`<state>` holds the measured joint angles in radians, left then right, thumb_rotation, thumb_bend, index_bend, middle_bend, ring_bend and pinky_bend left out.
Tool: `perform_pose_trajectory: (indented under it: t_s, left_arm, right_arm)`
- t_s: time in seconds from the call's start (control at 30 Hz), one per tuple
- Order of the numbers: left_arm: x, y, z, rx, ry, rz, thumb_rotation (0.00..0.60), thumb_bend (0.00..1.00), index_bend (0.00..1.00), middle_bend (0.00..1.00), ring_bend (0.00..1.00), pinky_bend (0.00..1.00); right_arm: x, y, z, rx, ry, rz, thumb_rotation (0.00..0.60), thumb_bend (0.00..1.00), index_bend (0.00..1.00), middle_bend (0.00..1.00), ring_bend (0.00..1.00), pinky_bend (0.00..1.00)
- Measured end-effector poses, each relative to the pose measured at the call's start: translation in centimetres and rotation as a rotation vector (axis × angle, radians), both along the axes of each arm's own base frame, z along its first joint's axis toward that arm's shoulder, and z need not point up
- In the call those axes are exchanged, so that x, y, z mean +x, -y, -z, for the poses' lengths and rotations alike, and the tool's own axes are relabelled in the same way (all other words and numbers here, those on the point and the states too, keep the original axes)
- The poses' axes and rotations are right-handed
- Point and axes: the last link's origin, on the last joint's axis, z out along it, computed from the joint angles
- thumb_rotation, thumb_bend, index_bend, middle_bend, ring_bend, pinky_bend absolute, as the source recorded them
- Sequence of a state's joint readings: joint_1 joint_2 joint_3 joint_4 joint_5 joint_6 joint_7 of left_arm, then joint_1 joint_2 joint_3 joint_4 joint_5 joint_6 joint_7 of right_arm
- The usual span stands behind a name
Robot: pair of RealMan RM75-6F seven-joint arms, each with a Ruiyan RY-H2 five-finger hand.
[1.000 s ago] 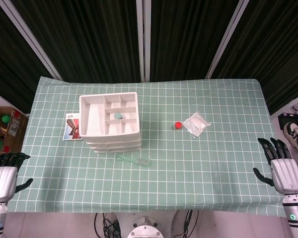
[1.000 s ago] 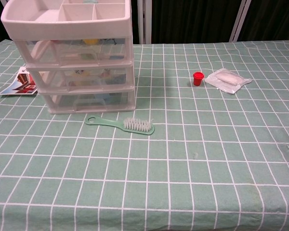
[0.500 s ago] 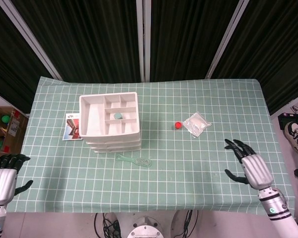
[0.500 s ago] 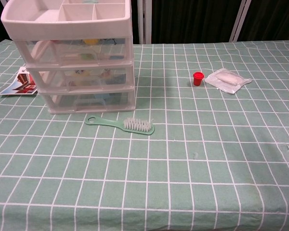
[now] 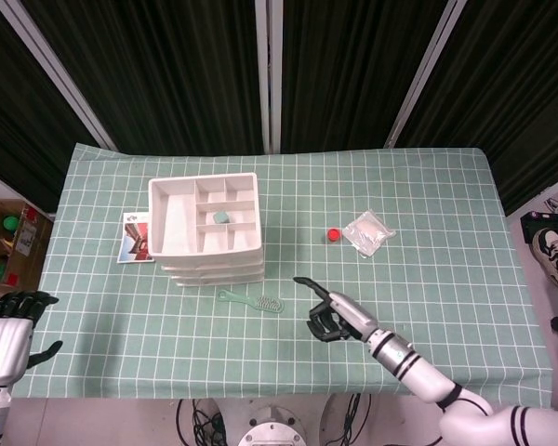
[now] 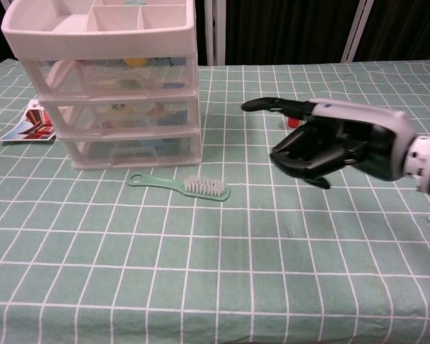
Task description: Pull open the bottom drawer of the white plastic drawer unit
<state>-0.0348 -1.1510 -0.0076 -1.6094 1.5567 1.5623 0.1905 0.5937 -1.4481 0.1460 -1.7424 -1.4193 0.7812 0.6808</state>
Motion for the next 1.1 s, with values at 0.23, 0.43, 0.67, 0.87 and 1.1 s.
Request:
perform_pose_trajectory:
  t_s: [0.23, 0.43, 0.67, 0.87, 1.1]
  left_arm:
    - [-0.3, -0.2, -0.2, 0.002, 0.002, 0.0, 0.6, 0.06, 0.3, 0.27, 0.21, 0.2]
    - [-0.6, -0.1, -0.5, 0.011, 0.006, -0.002, 0.6, 0.06, 0.3, 0.27, 0.21, 0.2]
    - [-0.9, -0.1, -0.7, 0.019, 0.01, -0.003, 0.6, 0.06, 0.3, 0.27, 0.21, 0.2]
    - [-1.1, -0.1, -0.8, 0.023, 0.012, -0.003, 0.6, 0.06, 0.3, 0.27, 0.21, 0.2]
    - [-1.4, 0.0, -0.8, 0.024, 0.016, -0.008, 0.6, 0.06, 0.3, 0.27, 0.21, 0.2]
  right_arm:
    - [3.7, 1.2, 4.5, 0.204, 0.192, 0.155, 0.6, 0.48, 0.0, 0.76, 0.8, 0.82]
    - [6.3, 2.4, 8.3, 0.306, 0.27, 0.234, 0.6, 0.48, 0.0, 0.76, 0.8, 0.82]
    - [9.6, 3.3, 11.1, 0.353, 0.303, 0.231, 0.6, 0.48, 0.0, 0.75, 0.8, 0.82]
    - [11.1, 3.7, 11.9, 0.36, 0.325, 0.219, 0.6, 0.48, 0.0, 0.75, 0.8, 0.82]
    - [11.4, 3.9, 12.0, 0.345, 0.34, 0.213, 0.6, 0.48, 0.0, 0.75, 0.8, 0.82]
